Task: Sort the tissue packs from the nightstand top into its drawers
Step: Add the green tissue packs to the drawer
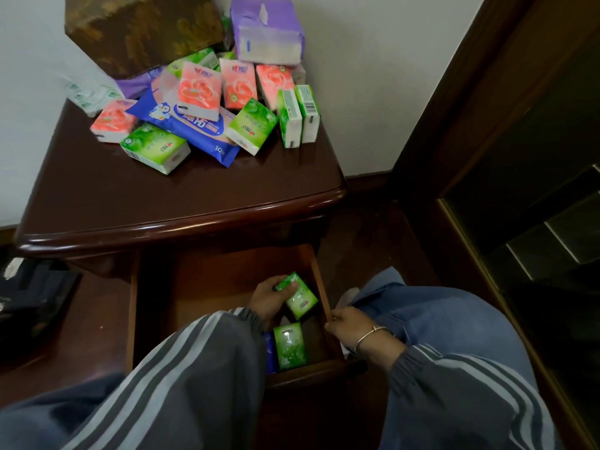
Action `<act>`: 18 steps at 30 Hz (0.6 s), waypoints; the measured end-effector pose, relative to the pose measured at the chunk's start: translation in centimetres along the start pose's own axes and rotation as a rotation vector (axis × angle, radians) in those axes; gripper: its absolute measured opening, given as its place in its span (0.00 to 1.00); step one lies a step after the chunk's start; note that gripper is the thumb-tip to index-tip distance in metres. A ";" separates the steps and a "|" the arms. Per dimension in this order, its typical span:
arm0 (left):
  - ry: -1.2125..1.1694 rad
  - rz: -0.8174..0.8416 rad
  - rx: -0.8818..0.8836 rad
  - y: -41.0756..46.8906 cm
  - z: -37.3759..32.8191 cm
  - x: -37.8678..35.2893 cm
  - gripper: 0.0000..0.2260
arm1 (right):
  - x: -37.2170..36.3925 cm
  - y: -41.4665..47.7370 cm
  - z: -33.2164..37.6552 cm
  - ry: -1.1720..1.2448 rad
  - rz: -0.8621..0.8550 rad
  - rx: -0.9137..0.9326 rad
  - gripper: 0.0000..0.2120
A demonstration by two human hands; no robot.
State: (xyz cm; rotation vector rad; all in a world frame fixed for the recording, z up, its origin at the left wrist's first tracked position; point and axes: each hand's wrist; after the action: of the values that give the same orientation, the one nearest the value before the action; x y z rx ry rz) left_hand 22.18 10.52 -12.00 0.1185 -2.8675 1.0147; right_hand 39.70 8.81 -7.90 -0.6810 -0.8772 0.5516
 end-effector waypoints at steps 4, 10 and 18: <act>-0.082 0.012 0.051 -0.2 0.8 -0.1 0.18 | -0.1 0.1 0.1 -0.013 -0.007 -0.006 0.12; 0.240 0.025 -0.024 0.3 1.3 -0.4 0.20 | -0.2 0.2 0.2 -0.037 -0.015 -0.001 0.13; -0.342 0.168 0.157 -0.9 -0.4 1.6 0.16 | 0.2 0.3 0.3 0.011 -0.042 0.009 0.15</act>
State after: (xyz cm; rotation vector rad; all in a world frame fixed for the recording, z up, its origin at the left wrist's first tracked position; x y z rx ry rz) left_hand 20.76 10.00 -10.93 0.0691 -3.1401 1.3734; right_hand 39.55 9.25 -7.85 -0.6557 -0.8766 0.5129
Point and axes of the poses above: each hand's wrist, its own y-axis towards the middle knuckle, its own x-axis out of the back of the hand, z = x × y
